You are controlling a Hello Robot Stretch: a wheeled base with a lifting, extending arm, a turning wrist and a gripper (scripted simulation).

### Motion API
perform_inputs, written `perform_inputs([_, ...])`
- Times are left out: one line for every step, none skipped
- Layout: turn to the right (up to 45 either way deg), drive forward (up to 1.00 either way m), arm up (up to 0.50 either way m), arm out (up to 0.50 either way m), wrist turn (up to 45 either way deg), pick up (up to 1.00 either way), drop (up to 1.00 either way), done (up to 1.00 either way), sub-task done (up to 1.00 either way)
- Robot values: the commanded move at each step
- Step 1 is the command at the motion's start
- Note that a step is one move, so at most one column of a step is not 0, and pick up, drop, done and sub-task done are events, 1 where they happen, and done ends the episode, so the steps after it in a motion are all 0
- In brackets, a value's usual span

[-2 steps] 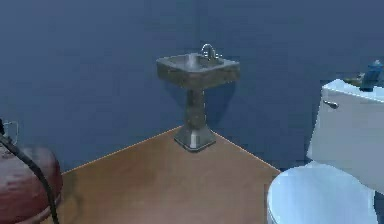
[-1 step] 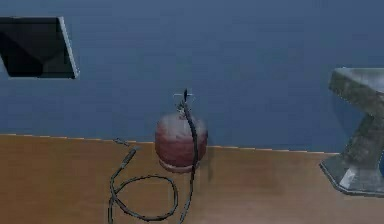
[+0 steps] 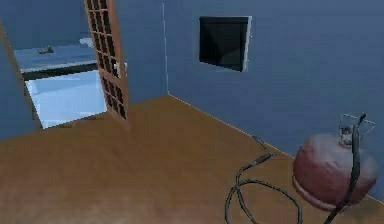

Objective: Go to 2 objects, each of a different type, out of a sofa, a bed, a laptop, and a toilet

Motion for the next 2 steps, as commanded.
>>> perform_inputs([-33.0, 0.0, 0.0, 0.0, 0.0, 0.0, 0.0, 0.0, 0.0])
perform_inputs([0.0, 1.0, 0.0, 0.0, 0.0, 0.0, 0.0, 0.0, 0.0])
